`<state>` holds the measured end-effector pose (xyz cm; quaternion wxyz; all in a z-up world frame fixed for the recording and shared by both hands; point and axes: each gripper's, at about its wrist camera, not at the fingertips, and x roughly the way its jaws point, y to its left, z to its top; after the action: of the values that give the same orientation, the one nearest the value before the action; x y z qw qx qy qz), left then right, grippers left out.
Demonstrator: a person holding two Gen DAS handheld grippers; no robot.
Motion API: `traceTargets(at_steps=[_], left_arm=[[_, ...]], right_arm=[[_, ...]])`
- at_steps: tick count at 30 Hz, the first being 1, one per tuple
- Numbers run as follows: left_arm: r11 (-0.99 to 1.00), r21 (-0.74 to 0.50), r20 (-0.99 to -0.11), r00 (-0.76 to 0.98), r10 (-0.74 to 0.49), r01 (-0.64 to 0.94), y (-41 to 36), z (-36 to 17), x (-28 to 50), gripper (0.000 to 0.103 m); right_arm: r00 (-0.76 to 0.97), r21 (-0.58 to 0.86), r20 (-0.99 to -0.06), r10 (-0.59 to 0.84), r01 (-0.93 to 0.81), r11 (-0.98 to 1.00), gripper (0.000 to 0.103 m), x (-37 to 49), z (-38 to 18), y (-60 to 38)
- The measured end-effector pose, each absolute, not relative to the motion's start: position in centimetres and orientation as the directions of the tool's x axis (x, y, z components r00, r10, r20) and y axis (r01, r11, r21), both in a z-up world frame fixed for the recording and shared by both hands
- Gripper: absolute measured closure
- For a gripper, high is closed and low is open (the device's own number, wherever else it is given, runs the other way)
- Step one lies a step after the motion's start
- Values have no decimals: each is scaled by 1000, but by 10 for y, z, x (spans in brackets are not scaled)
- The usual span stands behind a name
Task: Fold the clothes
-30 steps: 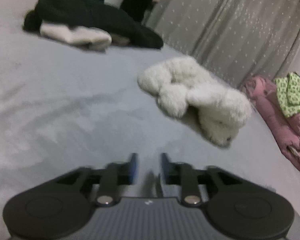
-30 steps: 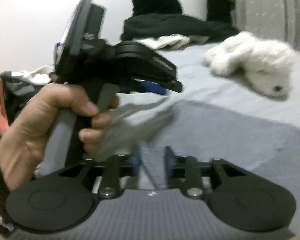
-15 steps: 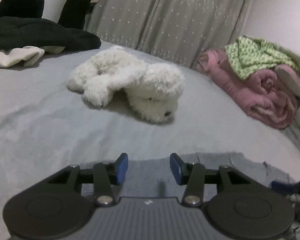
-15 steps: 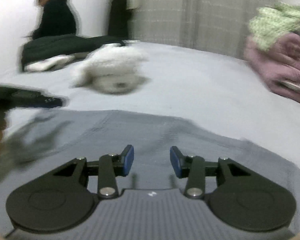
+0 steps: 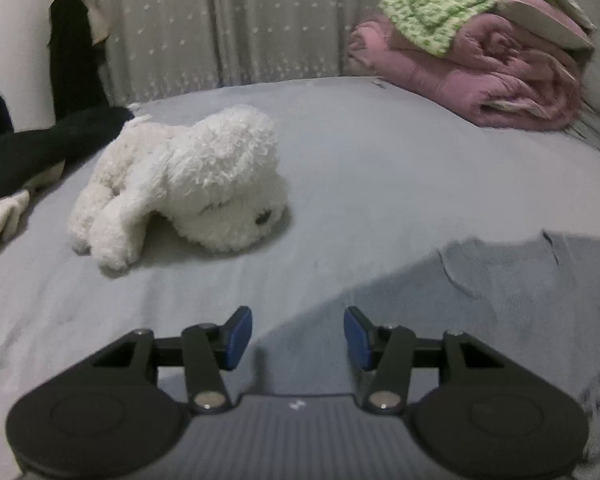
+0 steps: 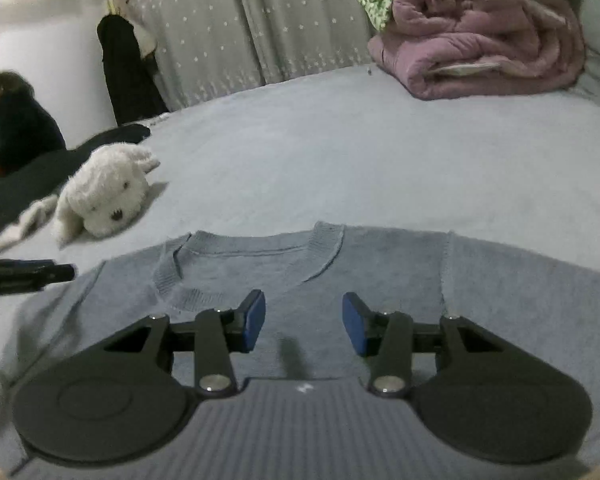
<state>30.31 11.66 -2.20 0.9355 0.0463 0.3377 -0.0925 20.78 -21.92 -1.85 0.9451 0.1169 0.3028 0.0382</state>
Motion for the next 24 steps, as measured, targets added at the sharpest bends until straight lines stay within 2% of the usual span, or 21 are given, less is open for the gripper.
traceTargets(at_steps=[3, 7, 14, 19, 24], left_arm=[[981, -75, -662, 727, -183, 179, 126, -37, 318, 54], [977, -99, -631, 748, -207, 187, 126, -52, 318, 55], [973, -16, -598, 778, -193, 230, 105, -53, 319, 55], [954, 51, -615, 762, -203, 296, 81, -53, 321, 56], [947, 78, -626, 755, -197, 312, 67, -52, 320, 90]], right_arm=[[814, 231, -567, 124, 13, 973, 51, 208, -20, -222], [813, 214, -574, 97, 35, 976, 50, 209, -23, -227], [810, 185, -584, 49, 73, 980, 50, 212, -28, -235], [814, 195, -579, 41, 89, 977, 50, 211, -28, -239], [816, 200, -576, 43, 90, 976, 50, 212, -29, -241]])
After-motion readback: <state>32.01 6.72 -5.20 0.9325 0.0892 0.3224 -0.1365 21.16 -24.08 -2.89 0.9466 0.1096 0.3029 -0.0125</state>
